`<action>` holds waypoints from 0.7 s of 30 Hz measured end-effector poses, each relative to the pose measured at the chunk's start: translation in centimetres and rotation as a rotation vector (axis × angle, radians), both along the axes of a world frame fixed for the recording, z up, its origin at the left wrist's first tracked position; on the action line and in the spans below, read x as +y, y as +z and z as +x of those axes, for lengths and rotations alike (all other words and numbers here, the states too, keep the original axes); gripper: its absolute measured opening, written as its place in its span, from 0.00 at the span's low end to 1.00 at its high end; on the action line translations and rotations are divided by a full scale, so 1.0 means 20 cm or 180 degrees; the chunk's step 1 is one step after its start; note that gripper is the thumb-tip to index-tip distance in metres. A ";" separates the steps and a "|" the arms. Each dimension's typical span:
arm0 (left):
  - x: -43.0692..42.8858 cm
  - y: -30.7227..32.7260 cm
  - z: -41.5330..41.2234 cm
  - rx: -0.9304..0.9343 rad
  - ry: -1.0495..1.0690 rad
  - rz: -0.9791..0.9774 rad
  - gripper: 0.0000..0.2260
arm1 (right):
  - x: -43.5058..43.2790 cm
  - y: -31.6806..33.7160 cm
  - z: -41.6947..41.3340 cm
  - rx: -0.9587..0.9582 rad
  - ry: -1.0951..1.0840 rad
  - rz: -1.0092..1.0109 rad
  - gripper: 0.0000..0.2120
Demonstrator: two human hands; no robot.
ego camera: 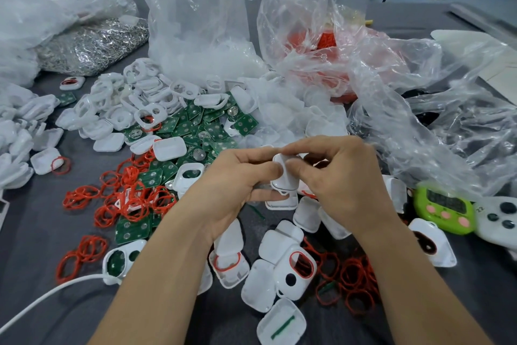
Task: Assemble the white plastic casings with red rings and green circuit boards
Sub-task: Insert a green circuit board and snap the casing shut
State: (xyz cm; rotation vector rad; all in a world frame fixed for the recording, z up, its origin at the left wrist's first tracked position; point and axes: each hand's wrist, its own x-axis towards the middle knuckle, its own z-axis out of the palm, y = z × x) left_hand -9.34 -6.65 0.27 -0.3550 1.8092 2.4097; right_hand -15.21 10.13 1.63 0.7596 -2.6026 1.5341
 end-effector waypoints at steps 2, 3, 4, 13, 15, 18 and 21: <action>0.00 0.00 0.00 -0.0014 0.0070 0.0016 0.13 | -0.01 -0.01 0.00 -0.0122 -0.0068 -0.0104 0.08; 0.00 0.00 0.00 -0.0014 0.0114 0.0023 0.13 | -0.01 -0.02 -0.01 -0.0280 -0.0111 -0.0192 0.08; 0.00 0.00 0.00 -0.0009 0.0156 0.0023 0.12 | -0.02 -0.02 -0.01 -0.0502 -0.0154 -0.0293 0.07; 0.03 0.04 0.01 -0.0018 0.0368 -0.0049 0.12 | -0.03 -0.03 -0.02 -0.1871 0.0011 -0.1019 0.03; 0.04 0.03 0.01 0.0010 0.0417 -0.0108 0.13 | -0.03 -0.02 -0.02 -0.1858 0.0004 -0.1080 0.03; 0.05 0.03 0.01 0.0074 0.0483 -0.0215 0.11 | -0.03 -0.02 -0.02 -0.1835 0.0066 -0.1153 0.02; 0.06 0.02 0.01 0.0121 0.0567 -0.0248 0.10 | -0.03 -0.02 -0.01 -0.1735 0.0075 -0.1158 0.03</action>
